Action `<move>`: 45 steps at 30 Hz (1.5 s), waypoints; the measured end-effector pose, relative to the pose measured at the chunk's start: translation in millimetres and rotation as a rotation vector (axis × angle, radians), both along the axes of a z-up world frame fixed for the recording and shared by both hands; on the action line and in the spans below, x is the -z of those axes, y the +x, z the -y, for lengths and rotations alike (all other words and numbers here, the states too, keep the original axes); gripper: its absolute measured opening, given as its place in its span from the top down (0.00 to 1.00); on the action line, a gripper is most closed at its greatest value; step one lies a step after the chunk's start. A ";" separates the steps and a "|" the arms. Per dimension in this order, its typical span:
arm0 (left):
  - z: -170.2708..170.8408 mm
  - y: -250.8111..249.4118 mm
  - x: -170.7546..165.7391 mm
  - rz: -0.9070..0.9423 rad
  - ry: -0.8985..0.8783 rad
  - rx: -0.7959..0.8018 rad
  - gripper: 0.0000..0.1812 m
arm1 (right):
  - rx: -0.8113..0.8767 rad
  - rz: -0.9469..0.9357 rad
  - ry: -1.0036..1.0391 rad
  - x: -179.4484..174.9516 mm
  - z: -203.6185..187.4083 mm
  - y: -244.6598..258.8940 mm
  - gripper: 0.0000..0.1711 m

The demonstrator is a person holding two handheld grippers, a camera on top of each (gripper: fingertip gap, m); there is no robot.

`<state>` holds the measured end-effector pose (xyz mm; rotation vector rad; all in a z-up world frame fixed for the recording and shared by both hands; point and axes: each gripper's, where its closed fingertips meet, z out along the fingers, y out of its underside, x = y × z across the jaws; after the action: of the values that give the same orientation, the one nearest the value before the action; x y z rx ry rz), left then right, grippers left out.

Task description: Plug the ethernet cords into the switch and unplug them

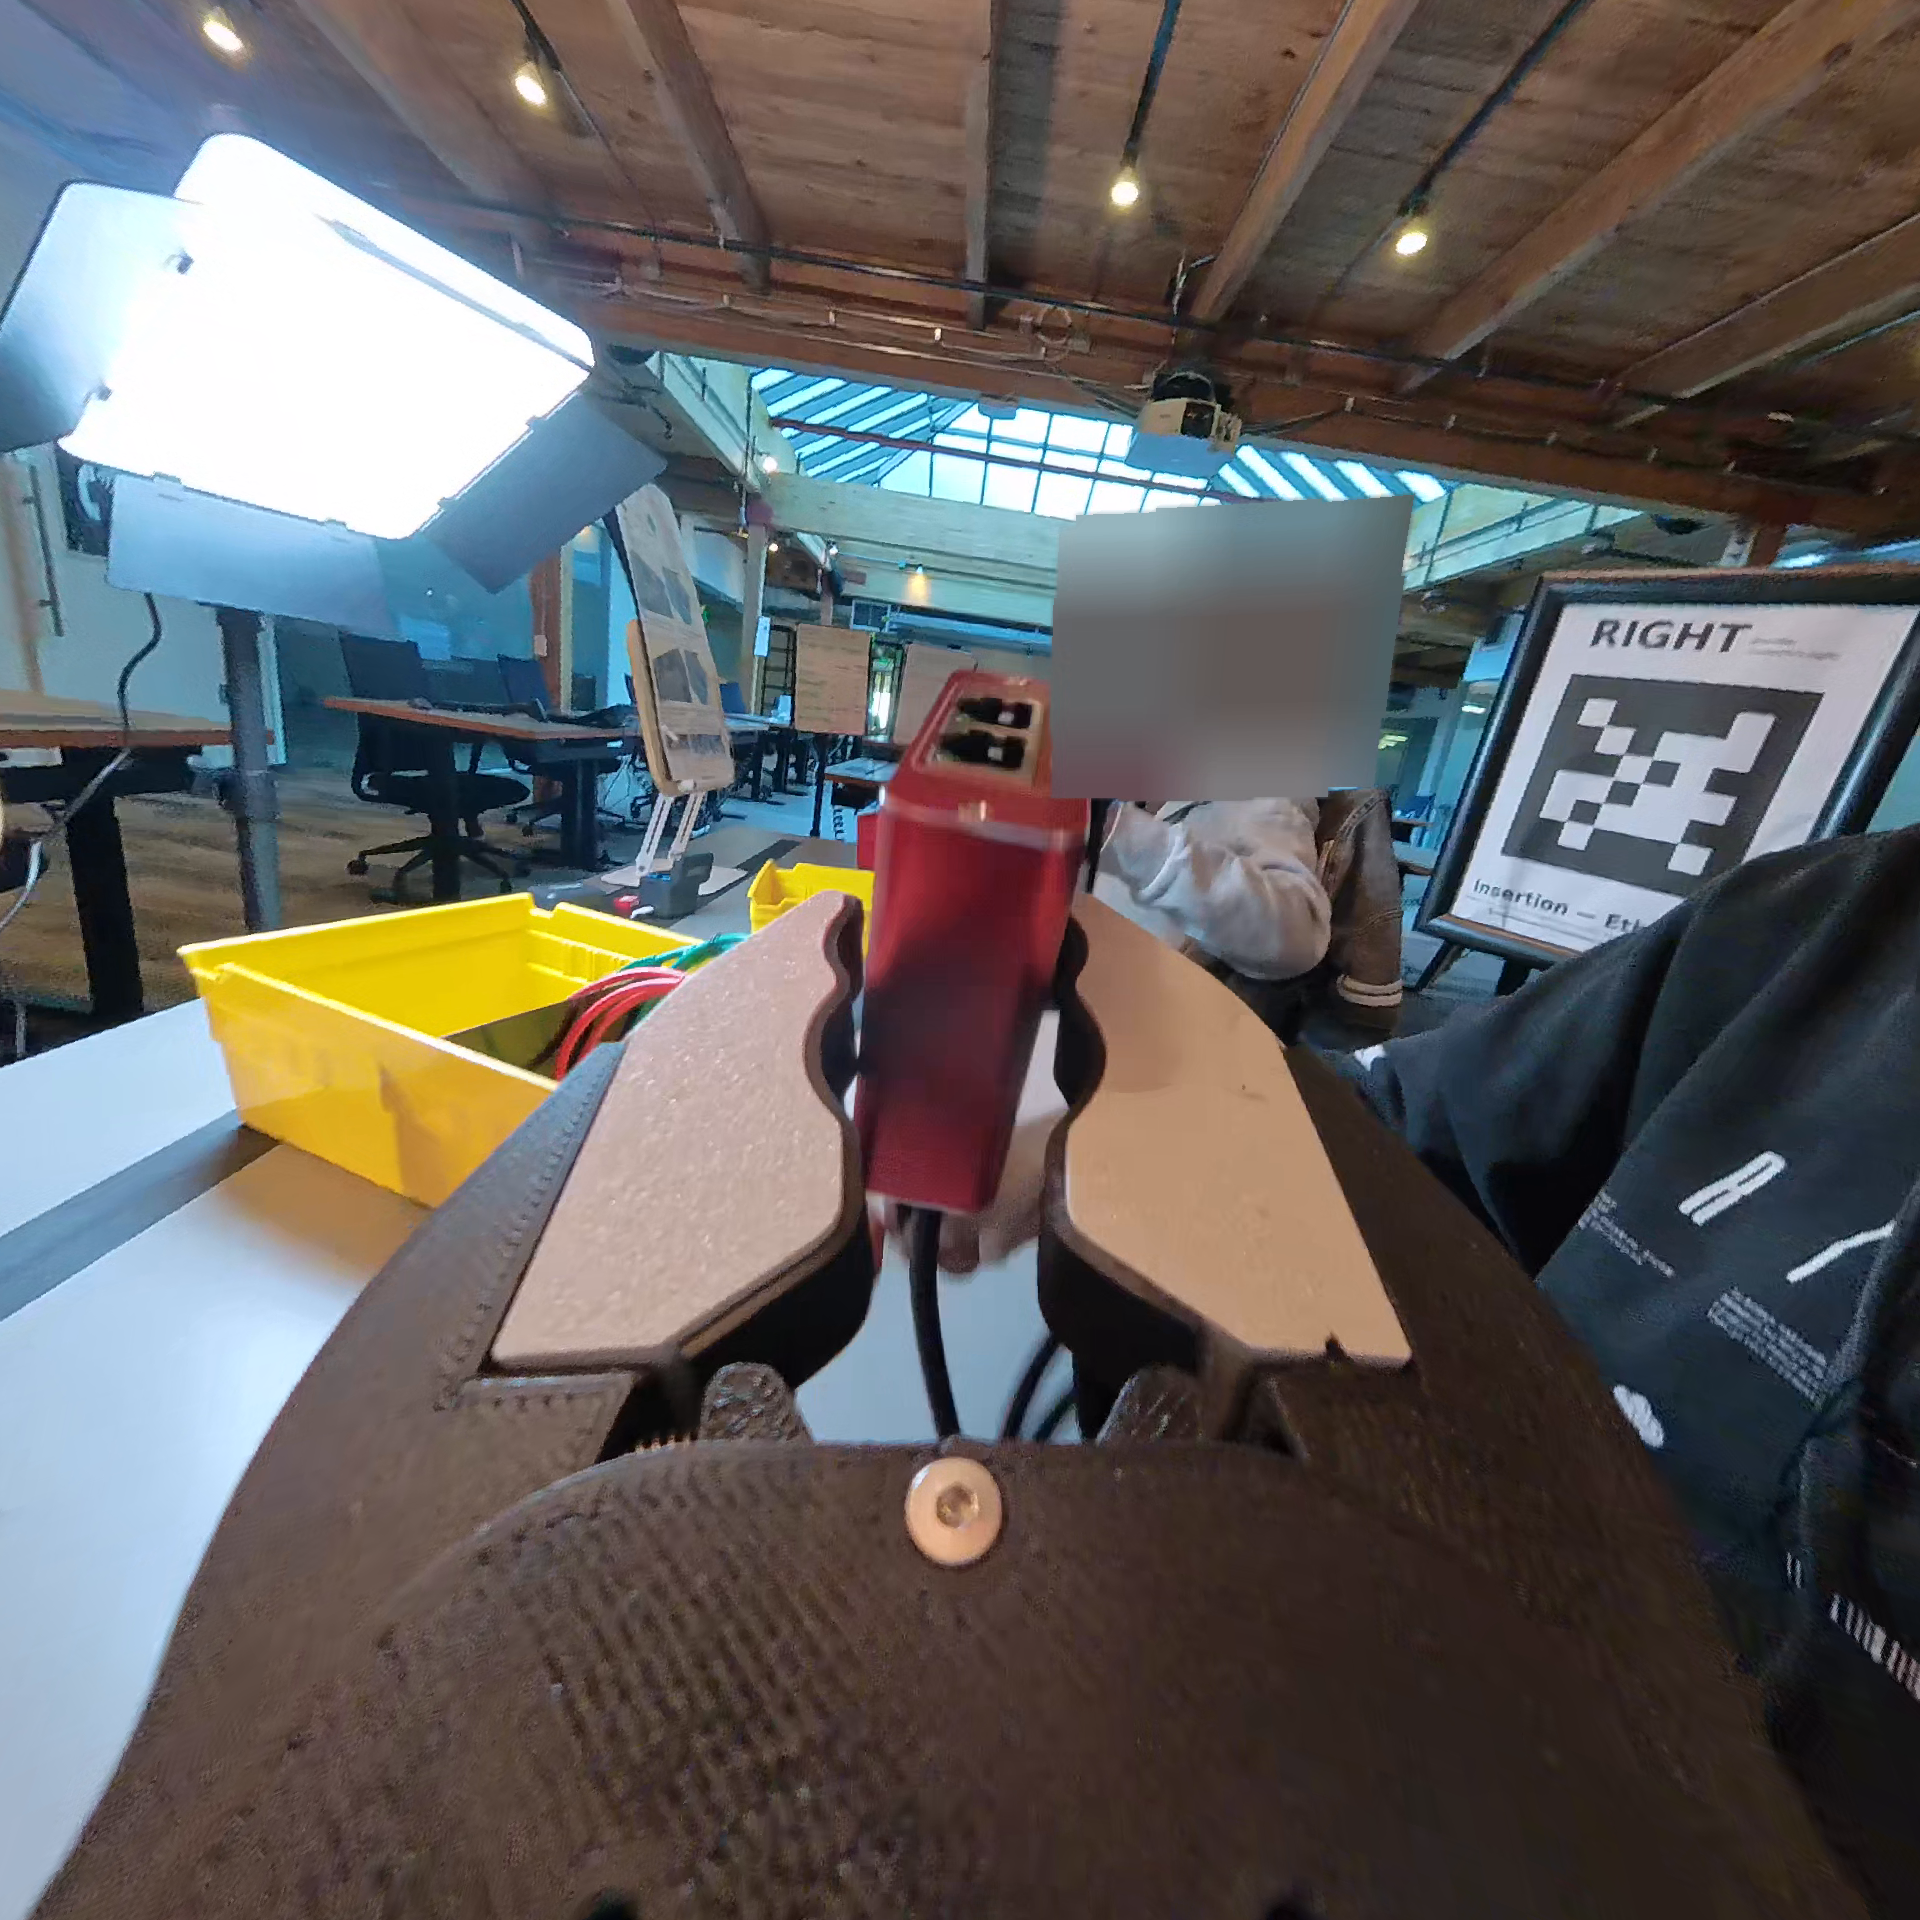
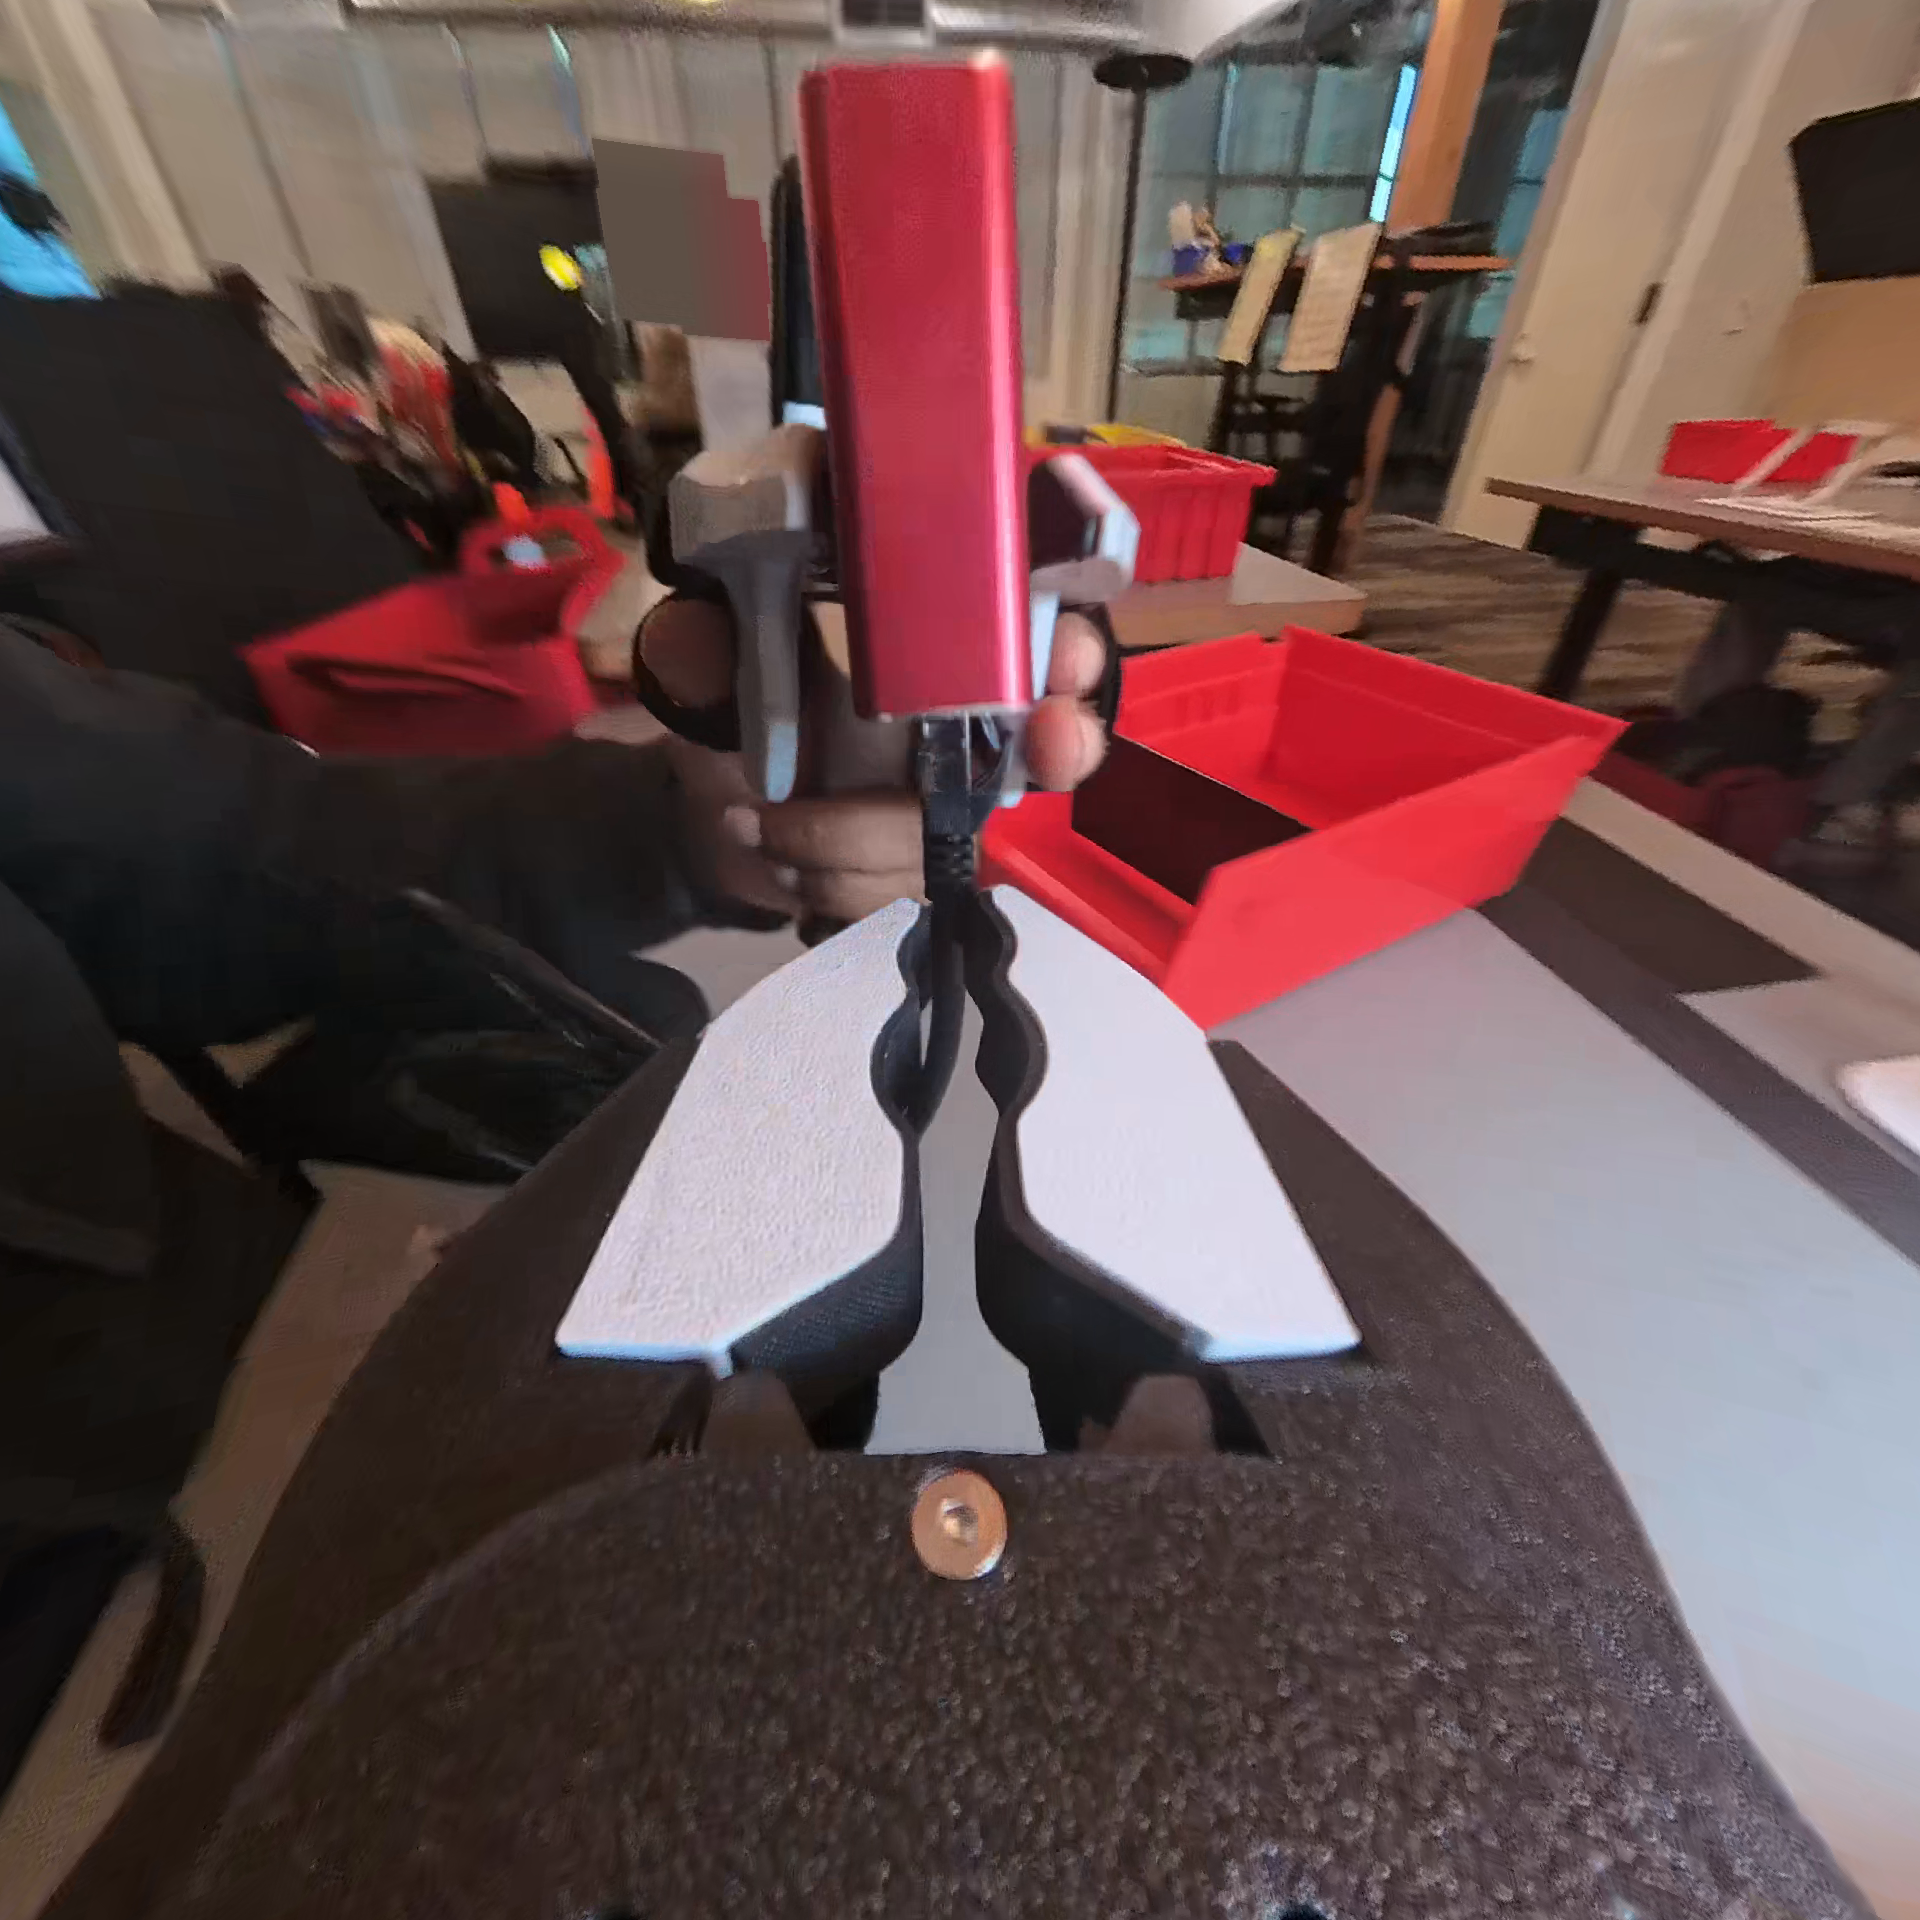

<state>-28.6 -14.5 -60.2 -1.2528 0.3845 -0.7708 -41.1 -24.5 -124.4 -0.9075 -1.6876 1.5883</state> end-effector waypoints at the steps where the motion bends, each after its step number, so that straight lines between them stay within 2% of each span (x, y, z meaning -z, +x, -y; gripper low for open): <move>1: 0.8 -4.3 4.3 -0.019 -0.011 -0.016 0.80 | 0.042 0.001 0.053 -2.2 -10.4 4.4 0.97; 5: 0.8 -27.3 36.8 -0.276 -0.117 -0.156 0.76 | 0.220 -0.020 0.368 -12.6 -45.6 22.5 0.97; 8: 2.0 -33.0 52.9 -0.487 -0.150 -0.263 0.75 | 0.279 -0.029 0.562 -9.1 -48.4 28.4 0.97; 13: -5.5 -28.4 76.0 -0.850 -0.164 -0.411 0.73 | 0.283 -0.035 0.699 6.3 -37.0 19.9 0.97; 15: -10.0 -29.6 91.3 -0.985 -0.161 -0.455 0.76 | 0.263 -0.057 0.742 9.5 -29.7 18.1 0.97; 17: -10.5 -23.8 103.4 -1.025 -0.144 -0.432 0.83 | 0.248 -0.069 0.773 12.2 -24.8 18.1 0.97; 18: -9.7 -21.8 108.1 -1.035 -0.138 -0.414 0.84 | 0.230 -0.056 0.786 16.1 -24.4 19.4 0.97; 22: -7.8 -17.1 118.8 -1.071 -0.124 -0.372 0.84 | 0.153 -0.020 0.749 28.8 -22.8 23.6 0.96; 34: -6.8 -11.8 127.8 -1.162 -0.087 -0.364 0.84 | 0.128 -0.026 0.904 39.7 -13.5 16.6 0.89; 45: -1.8 -12.1 125.2 -1.252 -0.062 -0.385 0.84 | 0.104 -0.021 0.941 42.7 -4.0 14.5 0.93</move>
<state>-40.8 -12.7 -185.4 -1.6924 1.0752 0.4280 -26.6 -20.5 -167.2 -0.4597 -2.0138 0.5722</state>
